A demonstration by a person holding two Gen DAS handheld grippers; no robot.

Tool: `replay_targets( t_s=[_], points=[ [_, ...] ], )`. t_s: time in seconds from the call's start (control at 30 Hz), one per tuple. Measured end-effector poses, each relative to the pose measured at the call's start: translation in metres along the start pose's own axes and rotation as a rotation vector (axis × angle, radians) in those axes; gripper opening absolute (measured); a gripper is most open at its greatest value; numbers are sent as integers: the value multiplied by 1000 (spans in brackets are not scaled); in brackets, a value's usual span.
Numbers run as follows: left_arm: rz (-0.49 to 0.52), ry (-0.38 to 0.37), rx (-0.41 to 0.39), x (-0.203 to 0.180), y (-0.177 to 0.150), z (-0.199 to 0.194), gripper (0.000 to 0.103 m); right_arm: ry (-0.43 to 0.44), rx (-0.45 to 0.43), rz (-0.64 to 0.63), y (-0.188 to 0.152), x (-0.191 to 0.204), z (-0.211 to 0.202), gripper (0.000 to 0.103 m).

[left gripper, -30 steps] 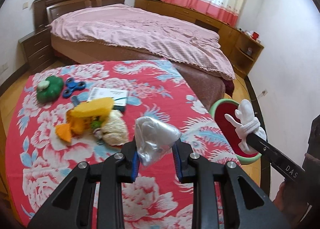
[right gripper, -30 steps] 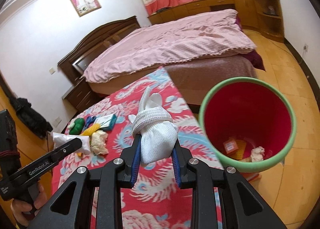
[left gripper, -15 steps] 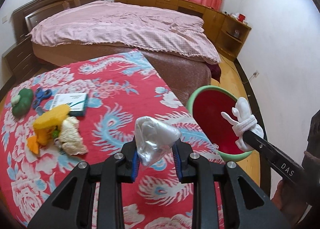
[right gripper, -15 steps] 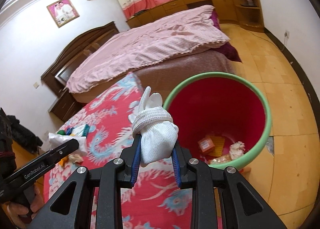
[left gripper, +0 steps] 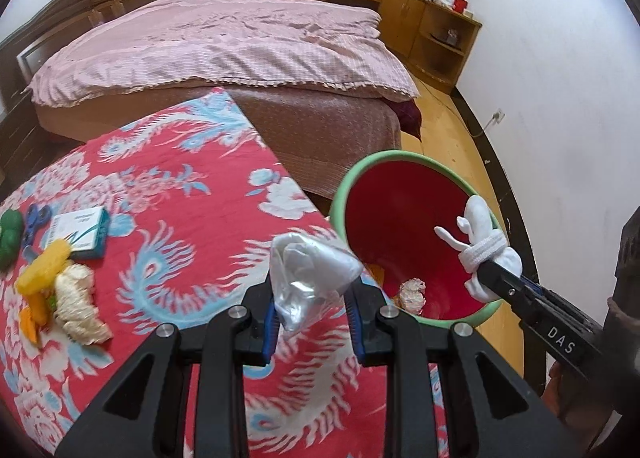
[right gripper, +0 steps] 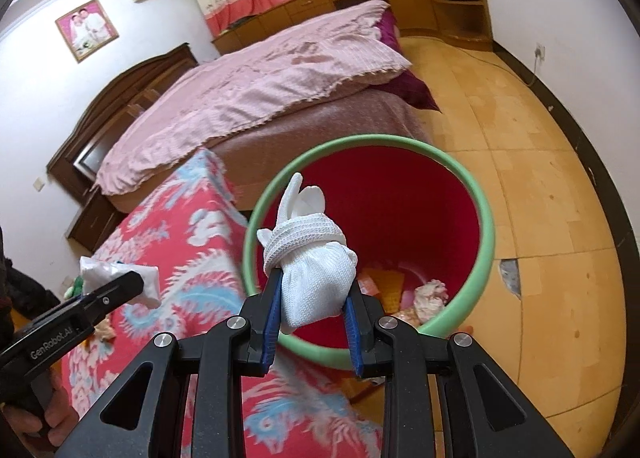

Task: Collect trash
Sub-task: 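Carry the sock bundle and plastic bag over the red bucket with both tools, then open the right tool to drop the sock while the left tool releases the plastic bag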

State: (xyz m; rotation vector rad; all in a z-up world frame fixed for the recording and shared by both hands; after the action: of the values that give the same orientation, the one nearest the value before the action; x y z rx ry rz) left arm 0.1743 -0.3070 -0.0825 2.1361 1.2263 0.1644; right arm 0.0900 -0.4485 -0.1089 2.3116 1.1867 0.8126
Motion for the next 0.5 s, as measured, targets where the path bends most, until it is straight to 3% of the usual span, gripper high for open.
replay_targets(
  t_s=[0.5],
  points=[
    [63, -45, 61, -39, 9, 52, 28, -72, 44, 40, 5, -39, 29, 31]
  ],
)
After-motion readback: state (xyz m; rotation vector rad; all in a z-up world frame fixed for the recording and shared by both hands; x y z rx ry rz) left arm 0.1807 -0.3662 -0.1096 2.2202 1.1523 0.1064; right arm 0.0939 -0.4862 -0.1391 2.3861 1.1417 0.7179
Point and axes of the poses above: each gripper's, at about its wrist camera, not at the fingertips, and z roughly the way its jaws point, x to its left, y to its top, the point moved 10 cm from there along z, roughly the way its jaws point, and after that the axes turned 5 degrees about -y, right-handed, at the moved point
